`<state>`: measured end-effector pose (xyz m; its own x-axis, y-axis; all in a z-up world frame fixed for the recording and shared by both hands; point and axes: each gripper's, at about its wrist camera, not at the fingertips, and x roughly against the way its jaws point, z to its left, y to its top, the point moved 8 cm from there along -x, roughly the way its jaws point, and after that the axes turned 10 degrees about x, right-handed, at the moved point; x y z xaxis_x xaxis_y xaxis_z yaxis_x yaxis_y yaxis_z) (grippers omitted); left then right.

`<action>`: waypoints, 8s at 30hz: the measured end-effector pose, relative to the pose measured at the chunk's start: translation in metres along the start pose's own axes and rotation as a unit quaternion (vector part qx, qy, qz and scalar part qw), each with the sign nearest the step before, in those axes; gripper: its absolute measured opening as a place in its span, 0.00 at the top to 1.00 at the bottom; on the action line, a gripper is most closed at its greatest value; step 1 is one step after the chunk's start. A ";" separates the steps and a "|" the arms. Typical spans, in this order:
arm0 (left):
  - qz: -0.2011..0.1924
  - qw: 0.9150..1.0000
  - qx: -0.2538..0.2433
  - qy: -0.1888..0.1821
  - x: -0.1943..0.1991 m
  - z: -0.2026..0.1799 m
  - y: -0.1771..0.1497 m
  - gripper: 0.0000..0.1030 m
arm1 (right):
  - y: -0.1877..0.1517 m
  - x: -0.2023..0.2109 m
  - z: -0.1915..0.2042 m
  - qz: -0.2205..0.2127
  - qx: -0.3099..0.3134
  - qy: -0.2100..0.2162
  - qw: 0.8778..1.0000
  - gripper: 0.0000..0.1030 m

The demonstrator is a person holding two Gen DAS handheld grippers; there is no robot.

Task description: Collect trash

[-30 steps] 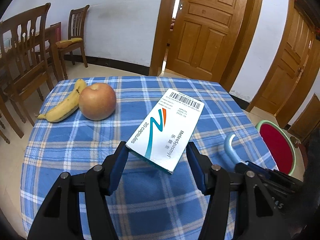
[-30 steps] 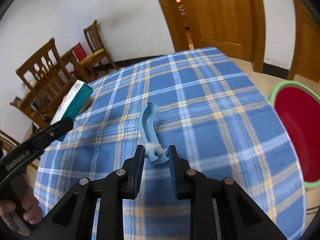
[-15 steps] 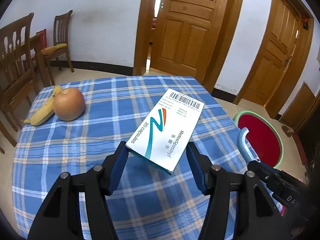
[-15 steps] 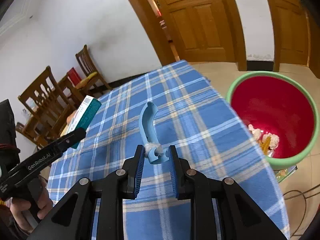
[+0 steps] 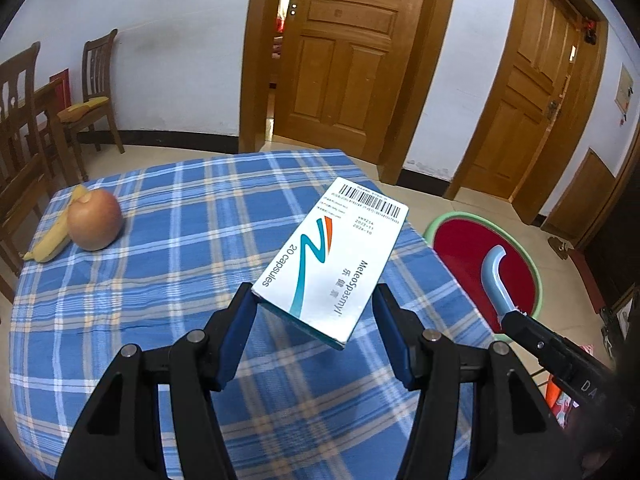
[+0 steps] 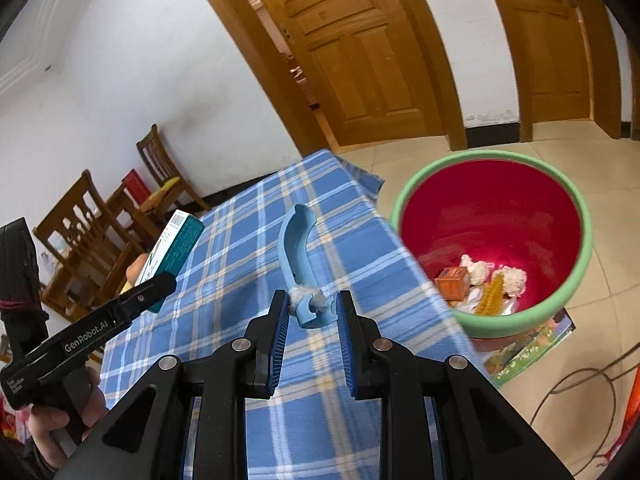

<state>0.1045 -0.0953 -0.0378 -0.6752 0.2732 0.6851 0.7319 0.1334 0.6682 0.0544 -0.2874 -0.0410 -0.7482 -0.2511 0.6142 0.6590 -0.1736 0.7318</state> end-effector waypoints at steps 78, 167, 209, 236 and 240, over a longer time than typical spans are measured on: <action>0.086 0.984 -0.147 -0.047 -0.104 -0.186 -0.044 0.37 | -0.015 0.014 -0.163 0.004 -0.130 -0.097 0.987 0.49; -0.052 0.992 0.039 0.108 0.077 0.055 -0.040 0.18 | -0.027 0.039 0.062 -0.025 0.109 -0.063 0.992 0.22; -0.055 0.992 0.037 0.107 0.079 0.052 -0.043 0.18 | -0.031 0.043 0.061 -0.025 0.102 -0.060 0.993 0.22; -0.056 0.992 0.037 0.107 0.079 0.053 -0.043 0.18 | -0.031 0.043 0.060 -0.024 0.103 -0.059 0.993 0.22; -0.055 0.992 0.037 0.107 0.079 0.053 -0.043 0.18 | -0.031 0.043 0.060 -0.024 0.102 -0.060 0.993 0.22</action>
<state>0.0243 -0.0291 -0.0283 -0.7501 0.0445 0.6599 0.6514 0.2224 0.7254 -0.0031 -0.2352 -0.0195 -0.7904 -0.1306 0.5985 0.6017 0.0175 0.7985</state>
